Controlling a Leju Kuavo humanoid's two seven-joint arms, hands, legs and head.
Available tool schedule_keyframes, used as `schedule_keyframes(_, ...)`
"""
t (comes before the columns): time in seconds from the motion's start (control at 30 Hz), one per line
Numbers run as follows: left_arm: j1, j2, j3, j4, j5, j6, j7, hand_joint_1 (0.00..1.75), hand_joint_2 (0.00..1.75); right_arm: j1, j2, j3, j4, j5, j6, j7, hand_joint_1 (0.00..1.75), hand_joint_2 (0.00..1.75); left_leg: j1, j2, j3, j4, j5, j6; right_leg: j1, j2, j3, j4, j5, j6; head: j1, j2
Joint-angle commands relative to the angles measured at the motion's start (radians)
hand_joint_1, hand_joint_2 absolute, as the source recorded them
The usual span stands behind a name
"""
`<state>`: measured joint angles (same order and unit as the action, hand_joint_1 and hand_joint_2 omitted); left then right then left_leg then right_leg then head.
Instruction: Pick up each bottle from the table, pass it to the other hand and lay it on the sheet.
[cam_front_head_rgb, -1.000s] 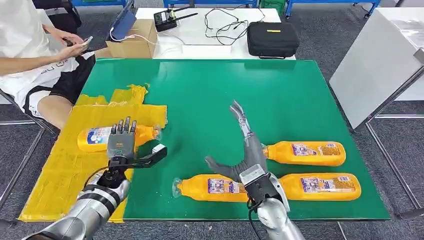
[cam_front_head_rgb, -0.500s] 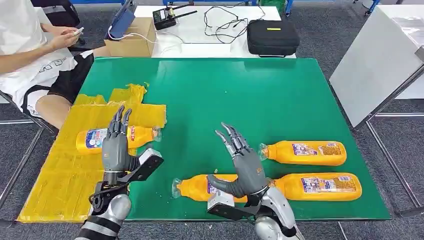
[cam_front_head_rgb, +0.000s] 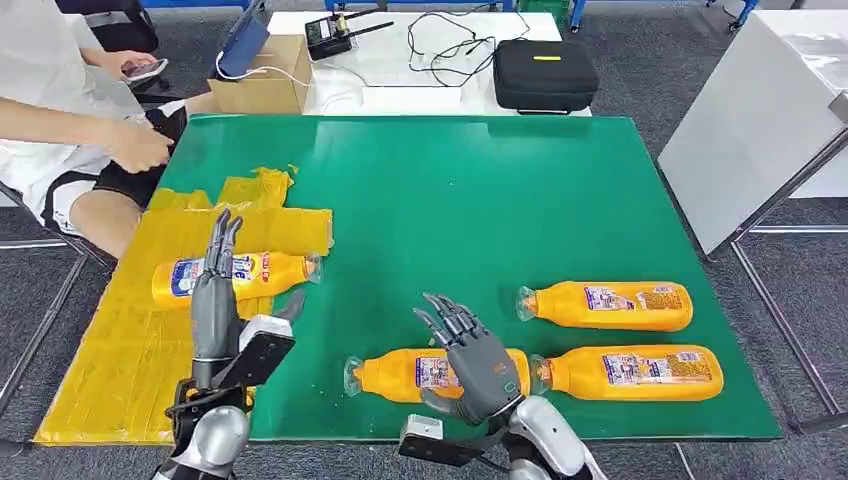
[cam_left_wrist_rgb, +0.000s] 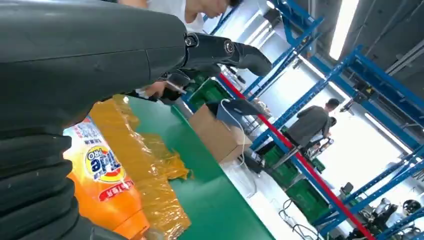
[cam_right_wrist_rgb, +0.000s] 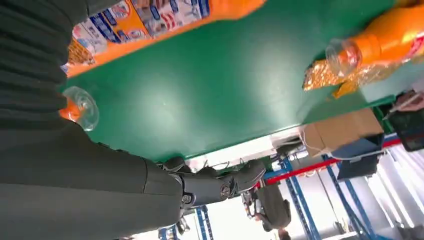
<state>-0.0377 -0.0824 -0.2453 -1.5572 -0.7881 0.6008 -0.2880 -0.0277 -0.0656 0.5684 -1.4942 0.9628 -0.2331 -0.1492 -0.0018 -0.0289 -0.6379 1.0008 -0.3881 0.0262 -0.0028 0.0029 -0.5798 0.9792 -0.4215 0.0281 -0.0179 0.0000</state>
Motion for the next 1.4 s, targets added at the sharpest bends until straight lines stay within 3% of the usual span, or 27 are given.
schedule_keyframes(0.03,-0.008,0.003,-0.011,0.005,-0.005,0.015,-0.018,0.00,1.75,-0.033,-0.026,0.038,0.082,0.026,0.008,0.022,0.00,1.75,0.000,0.002,0.002,0.000,-0.001,-0.001,0.001,0.000,0.003,-0.001,-0.001,0.000,0.000,0.000)
schedule_keyframes(0.57,0.022,-0.024,0.039,-0.108,0.125,0.097,-0.158,0.00,1.75,-0.100,-0.010,0.047,0.350,0.271,0.009,0.237,0.00,1.75,0.001,0.004,0.003,0.000,-0.001,-0.001,0.001,0.002,0.003,-0.001,-0.001,0.000,0.000,0.000)
schedule_keyframes(1.4,0.023,-0.021,0.044,-0.112,0.127,0.097,-0.158,0.00,1.75,-0.099,-0.010,0.045,0.360,0.269,0.010,0.235,0.00,1.75,0.001,0.002,0.004,0.000,0.000,-0.001,0.001,0.000,0.004,-0.001,0.000,0.000,0.000,0.000)
